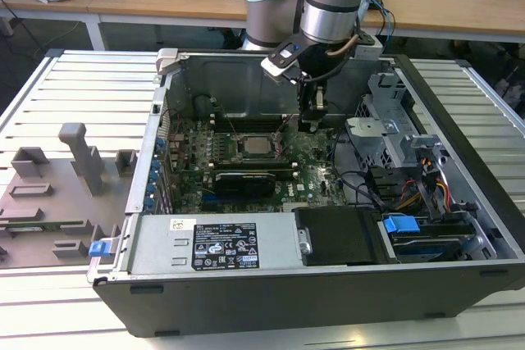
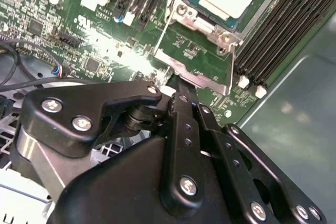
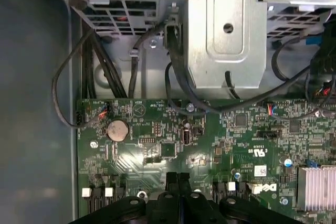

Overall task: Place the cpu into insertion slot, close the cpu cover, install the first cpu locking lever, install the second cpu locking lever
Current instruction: 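Close the cpu cover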

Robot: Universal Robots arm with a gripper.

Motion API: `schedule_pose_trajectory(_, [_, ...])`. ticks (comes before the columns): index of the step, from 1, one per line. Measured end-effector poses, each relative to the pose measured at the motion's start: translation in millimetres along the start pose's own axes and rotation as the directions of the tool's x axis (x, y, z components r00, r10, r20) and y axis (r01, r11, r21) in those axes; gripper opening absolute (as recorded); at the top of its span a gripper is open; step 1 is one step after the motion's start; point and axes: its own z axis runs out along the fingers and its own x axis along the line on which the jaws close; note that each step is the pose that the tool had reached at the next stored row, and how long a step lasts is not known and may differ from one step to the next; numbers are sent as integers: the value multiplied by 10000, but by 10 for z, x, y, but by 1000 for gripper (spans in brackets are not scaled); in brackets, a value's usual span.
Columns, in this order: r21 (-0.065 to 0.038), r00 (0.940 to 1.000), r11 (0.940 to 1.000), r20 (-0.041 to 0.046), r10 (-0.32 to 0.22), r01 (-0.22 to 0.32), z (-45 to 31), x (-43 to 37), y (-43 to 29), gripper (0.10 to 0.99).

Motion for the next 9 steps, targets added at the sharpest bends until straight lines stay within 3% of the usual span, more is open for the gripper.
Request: schedule_pose_trajectory(9, [1,10000,10000,0,0,0,4,-1,-137,106])
